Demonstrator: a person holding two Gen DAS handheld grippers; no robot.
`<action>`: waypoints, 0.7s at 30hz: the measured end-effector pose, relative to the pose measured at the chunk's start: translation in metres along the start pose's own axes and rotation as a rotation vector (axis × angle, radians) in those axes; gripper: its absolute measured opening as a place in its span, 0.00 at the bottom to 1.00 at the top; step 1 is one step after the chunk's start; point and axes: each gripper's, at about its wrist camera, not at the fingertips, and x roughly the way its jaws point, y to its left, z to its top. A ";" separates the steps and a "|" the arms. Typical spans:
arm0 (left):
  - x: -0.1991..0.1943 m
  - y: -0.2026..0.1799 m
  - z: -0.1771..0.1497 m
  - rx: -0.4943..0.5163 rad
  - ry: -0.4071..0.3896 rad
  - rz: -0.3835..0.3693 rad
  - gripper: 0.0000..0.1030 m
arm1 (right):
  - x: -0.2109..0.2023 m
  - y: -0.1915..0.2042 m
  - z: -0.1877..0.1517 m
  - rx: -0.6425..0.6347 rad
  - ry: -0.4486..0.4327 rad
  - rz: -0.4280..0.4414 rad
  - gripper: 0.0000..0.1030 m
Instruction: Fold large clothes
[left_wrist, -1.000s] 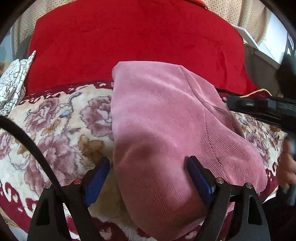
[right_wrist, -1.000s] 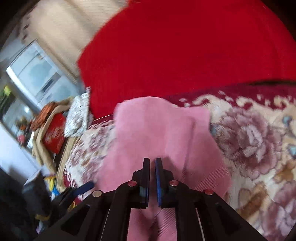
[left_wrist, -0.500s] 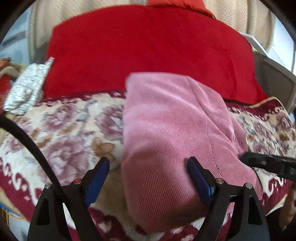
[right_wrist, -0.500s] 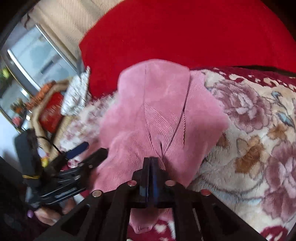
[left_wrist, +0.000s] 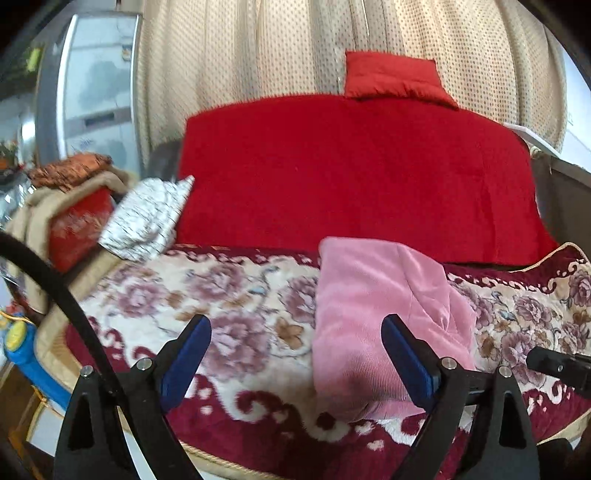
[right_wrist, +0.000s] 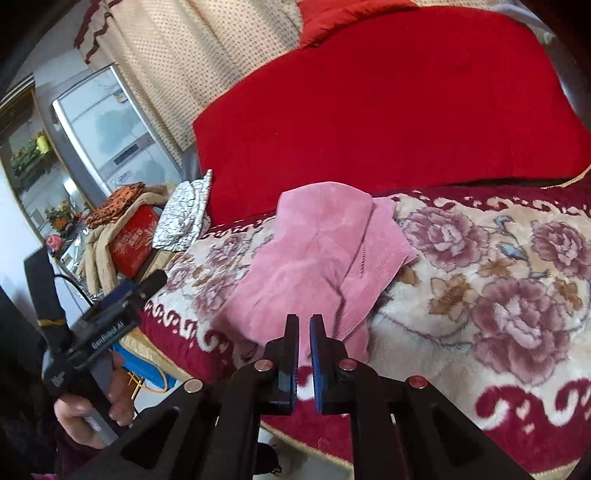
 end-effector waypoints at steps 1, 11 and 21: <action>-0.010 0.000 0.002 0.010 -0.016 0.009 0.91 | -0.006 0.005 -0.002 -0.004 -0.006 0.002 0.09; -0.079 0.000 0.010 0.035 -0.110 0.022 0.91 | -0.059 0.033 -0.016 -0.047 -0.101 -0.019 0.46; -0.132 -0.014 0.013 0.108 -0.201 0.069 0.97 | -0.118 0.059 -0.020 -0.108 -0.320 -0.116 0.92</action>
